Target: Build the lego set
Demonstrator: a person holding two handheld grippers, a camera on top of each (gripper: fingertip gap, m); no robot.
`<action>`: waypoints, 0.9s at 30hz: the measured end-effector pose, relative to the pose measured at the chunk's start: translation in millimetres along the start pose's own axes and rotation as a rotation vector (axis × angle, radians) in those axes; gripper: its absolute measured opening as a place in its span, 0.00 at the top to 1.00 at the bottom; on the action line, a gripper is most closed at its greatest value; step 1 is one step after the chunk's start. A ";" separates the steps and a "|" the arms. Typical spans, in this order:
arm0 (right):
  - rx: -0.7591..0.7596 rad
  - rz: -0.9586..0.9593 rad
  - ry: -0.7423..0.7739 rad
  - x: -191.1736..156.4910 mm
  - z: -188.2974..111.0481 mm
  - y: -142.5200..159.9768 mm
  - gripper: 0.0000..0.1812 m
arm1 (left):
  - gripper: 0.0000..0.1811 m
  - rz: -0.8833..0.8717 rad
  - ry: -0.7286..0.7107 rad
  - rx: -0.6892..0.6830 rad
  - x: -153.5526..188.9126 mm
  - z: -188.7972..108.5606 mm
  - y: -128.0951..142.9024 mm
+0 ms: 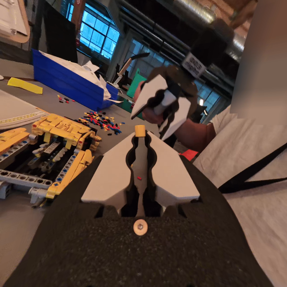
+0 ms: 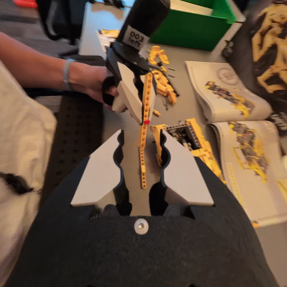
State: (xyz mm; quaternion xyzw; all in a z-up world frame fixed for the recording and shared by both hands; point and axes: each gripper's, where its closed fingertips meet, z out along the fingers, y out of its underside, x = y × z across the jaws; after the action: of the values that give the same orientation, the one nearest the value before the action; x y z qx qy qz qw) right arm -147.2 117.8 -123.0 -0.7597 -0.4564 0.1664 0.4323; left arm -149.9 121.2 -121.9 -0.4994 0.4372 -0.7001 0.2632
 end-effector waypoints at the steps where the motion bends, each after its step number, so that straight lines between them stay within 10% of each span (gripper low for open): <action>1: -0.024 -0.030 0.064 1.9 6.4 2.1 0.74 | 0.96 -0.033 -0.008 0.014 -4.0 -1.3 -1.4; 9: -0.013 -0.300 0.403 13.9 25.1 -11.8 0.89 | 0.96 -0.166 0.015 0.068 -9.8 -4.2 -4.8; 27: -0.114 -0.309 0.461 22.3 31.5 8.6 0.94 | 0.96 -0.180 -0.006 0.036 -14.5 -3.2 1.0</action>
State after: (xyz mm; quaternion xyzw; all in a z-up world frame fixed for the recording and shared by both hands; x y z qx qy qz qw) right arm -151.1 150.5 -144.8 -0.7218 -0.4651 -0.1046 0.5018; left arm -147.7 133.5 -129.9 -0.5338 0.3771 -0.7273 0.2096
